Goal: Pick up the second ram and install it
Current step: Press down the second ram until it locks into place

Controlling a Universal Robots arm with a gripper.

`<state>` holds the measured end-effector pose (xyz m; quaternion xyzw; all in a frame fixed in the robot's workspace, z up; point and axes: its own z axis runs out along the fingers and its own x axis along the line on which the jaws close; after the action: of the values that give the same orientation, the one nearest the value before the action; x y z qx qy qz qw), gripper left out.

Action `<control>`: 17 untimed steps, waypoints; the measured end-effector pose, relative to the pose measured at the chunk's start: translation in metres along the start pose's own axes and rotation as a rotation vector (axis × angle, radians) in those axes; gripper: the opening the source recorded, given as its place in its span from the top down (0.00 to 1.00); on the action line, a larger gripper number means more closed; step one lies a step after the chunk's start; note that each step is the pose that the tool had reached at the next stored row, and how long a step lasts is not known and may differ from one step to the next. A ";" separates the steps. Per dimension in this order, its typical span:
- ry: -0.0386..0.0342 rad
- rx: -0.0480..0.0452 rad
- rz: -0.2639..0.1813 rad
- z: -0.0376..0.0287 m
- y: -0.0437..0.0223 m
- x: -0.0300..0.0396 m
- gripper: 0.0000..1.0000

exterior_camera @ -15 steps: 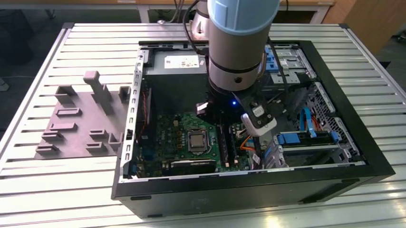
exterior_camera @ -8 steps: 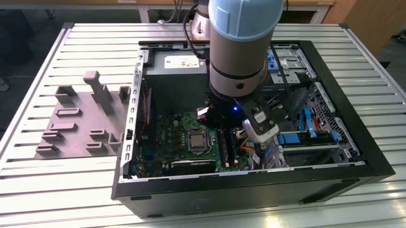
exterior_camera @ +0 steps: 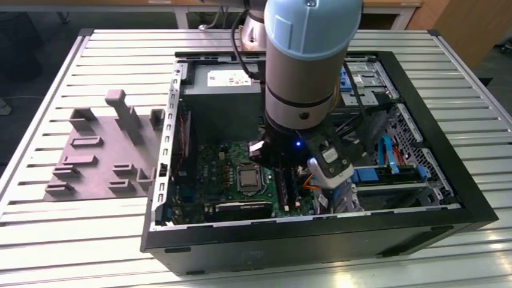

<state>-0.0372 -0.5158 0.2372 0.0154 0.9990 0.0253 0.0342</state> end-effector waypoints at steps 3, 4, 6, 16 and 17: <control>0.0000 0.0001 0.000 -0.0002 -0.0033 -0.0001 0.89; 0.0000 0.0000 0.000 -0.0002 -0.0044 -0.0001 0.89; 0.0000 0.0001 0.000 -0.0003 -0.0062 -0.0002 0.89; 0.0000 0.0001 0.000 -0.0002 -0.0095 -0.0003 0.89; 0.0000 0.0000 0.000 0.0000 -0.0095 -0.0003 0.89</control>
<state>-0.0372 -0.5254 0.2367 0.0154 0.9990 0.0253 0.0342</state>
